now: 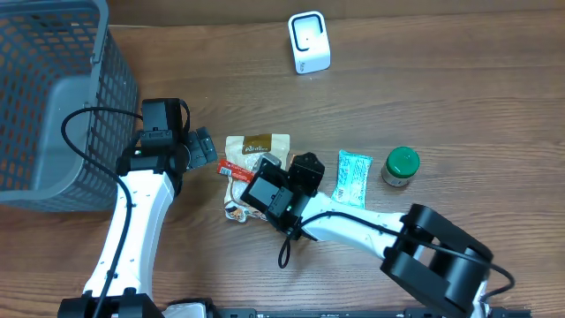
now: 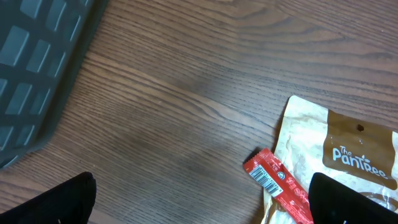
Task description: Scan the item barcode
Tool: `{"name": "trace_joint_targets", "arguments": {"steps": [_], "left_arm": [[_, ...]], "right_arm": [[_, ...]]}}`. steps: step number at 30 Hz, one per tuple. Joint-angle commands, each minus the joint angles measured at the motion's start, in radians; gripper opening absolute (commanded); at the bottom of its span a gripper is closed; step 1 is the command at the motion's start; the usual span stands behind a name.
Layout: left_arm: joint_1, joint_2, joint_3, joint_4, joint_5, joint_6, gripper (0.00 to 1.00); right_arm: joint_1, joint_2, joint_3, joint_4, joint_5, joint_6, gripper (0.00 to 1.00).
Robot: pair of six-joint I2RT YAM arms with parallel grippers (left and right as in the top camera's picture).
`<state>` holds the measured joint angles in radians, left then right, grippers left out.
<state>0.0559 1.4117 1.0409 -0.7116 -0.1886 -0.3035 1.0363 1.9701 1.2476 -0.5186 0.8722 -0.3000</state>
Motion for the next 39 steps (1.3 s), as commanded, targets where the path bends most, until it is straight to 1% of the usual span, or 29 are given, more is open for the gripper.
{"name": "trace_joint_targets", "arguments": {"steps": [1,3,5,10,14,18,19,21,23,26,33,36,38,39], "left_arm": [[0.000,0.002,0.010,0.002,-0.013,0.004,1.00],[0.000,0.002,0.010,0.002,-0.013,0.004,1.00],[0.000,0.002,0.010,0.002,-0.013,0.004,1.00],[0.000,0.002,0.010,0.002,-0.013,0.004,1.00],[0.000,0.002,0.010,0.002,-0.013,0.004,1.00],[0.000,0.002,0.010,0.002,-0.013,0.004,1.00],[0.000,0.002,0.010,0.002,-0.013,0.004,1.00],[0.000,0.002,0.010,0.002,-0.013,0.004,1.00],[0.000,0.002,0.010,0.002,-0.013,0.004,1.00],[0.000,0.002,0.010,0.002,-0.013,0.004,1.00],[0.000,0.002,0.010,0.002,-0.013,0.004,1.00],[0.000,0.002,0.010,0.002,-0.013,0.004,1.00],[0.000,0.002,0.010,0.002,-0.013,0.004,1.00],[0.000,0.002,0.010,0.002,-0.013,0.004,1.00]], "right_arm": [[0.003,-0.120,0.016,-0.006,-0.069,0.051,0.66],[-0.002,-0.166,0.016,-0.018,-0.128,0.109,0.78],[-0.013,-0.208,0.016,-0.029,-0.175,0.178,0.86],[-0.070,-0.272,0.016,-0.075,-0.239,0.386,0.88],[-0.158,-0.280,0.016,-0.140,-0.407,0.517,0.88],[-0.292,-0.278,0.016,-0.222,-0.646,0.720,0.88],[-0.318,-0.277,0.016,-0.235,-0.686,0.744,0.87],[-0.379,-0.274,0.016,-0.264,-0.768,0.777,0.83],[-0.428,-0.274,0.016,-0.288,-0.834,0.780,0.78],[-0.487,-0.274,0.016,-0.325,-0.888,0.779,0.75],[-0.537,-0.274,0.016,-0.352,-0.876,0.771,0.76],[-0.540,-0.276,0.019,-0.344,-0.830,0.763,0.76],[-0.543,-0.280,0.037,-0.363,-0.800,0.763,0.77],[-0.546,-0.282,0.051,-0.378,-0.795,0.764,0.79]]}}
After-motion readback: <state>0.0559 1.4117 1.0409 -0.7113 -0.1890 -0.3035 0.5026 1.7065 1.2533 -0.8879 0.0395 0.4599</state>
